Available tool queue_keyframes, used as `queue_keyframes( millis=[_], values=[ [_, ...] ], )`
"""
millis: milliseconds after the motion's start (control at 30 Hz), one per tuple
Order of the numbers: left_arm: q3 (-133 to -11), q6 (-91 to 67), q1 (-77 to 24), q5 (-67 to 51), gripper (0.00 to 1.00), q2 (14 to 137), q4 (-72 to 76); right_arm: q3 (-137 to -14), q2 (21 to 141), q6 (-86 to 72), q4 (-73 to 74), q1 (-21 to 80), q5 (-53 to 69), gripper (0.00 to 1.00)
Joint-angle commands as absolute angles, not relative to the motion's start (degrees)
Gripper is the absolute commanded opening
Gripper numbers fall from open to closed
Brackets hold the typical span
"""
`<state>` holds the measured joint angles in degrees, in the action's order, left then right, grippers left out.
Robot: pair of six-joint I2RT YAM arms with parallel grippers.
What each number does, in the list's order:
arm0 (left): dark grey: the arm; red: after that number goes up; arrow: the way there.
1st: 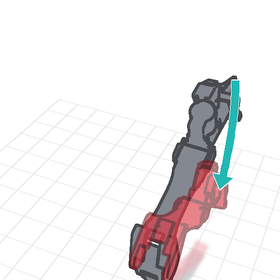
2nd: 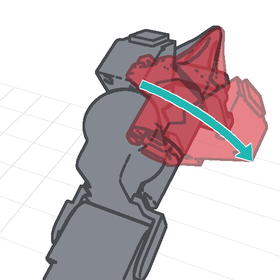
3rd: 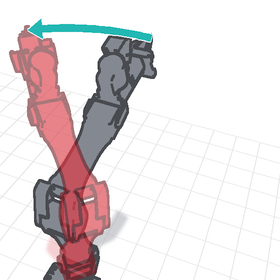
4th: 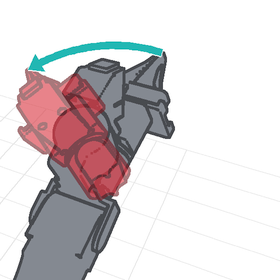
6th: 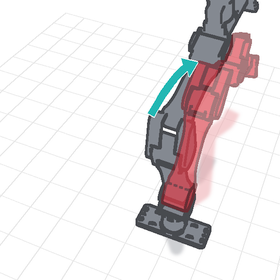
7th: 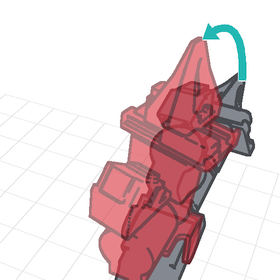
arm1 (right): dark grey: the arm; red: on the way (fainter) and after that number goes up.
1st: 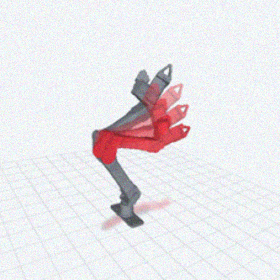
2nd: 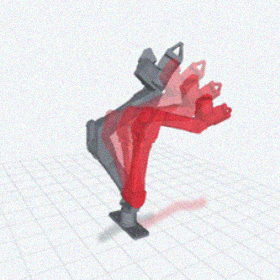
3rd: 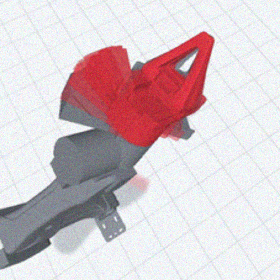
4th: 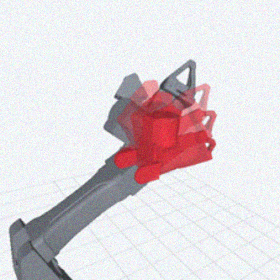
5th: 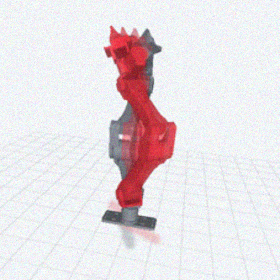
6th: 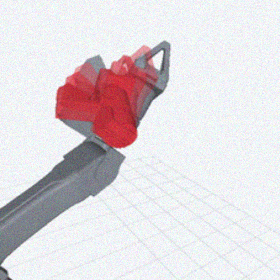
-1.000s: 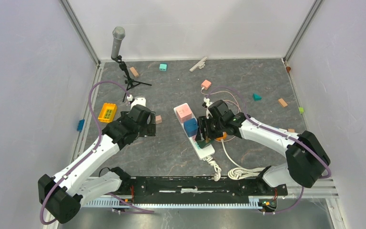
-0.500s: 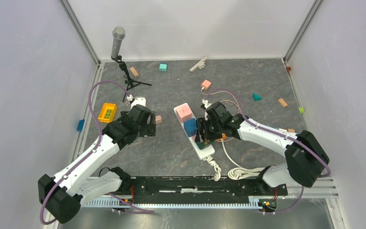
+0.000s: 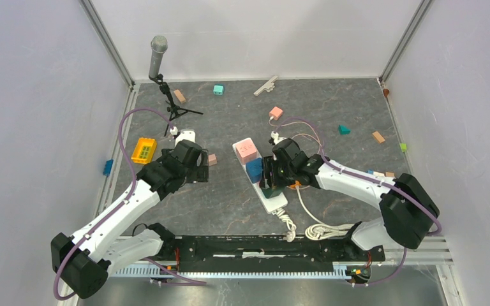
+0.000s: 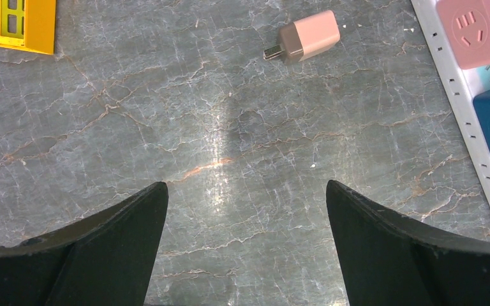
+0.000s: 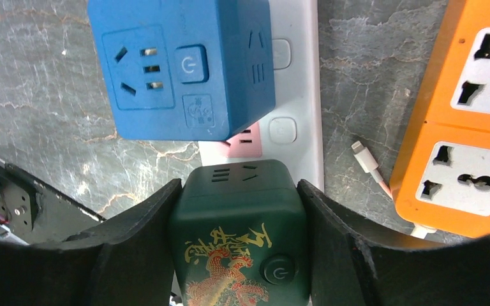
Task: Insert the plug
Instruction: Insert the plug into the socket.
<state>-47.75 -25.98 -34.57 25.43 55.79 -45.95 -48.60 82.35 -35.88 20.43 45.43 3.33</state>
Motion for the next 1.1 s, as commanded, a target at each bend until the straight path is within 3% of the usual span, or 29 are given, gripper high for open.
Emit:
queue_keyframes(
  millis=[0, 267, 700, 1067],
  values=[
    [-48.87, -24.38, -34.46, 26.81, 1.0, 55.34, -45.44, -45.2, 82.57, -39.98, 19.95, 46.33, -2.37, 0.0],
    [-48.87, -24.35, -34.46, 26.74, 1.0, 55.45, -45.46, -39.59, 78.14, -44.59, 17.16, 47.81, -8.16, 0.0],
    [-48.89, -24.43, -34.5, 26.96, 1.0, 55.44, -45.52, -43.02, 85.43, -40.87, 25.81, 58.24, -21.89, 0.0],
    [-48.78, -24.53, -34.46, 27.16, 1.0, 55.15, -45.5, -40.86, 86.81, -39.74, 26.47, 62.43, -23.83, 0.0]
  ],
)
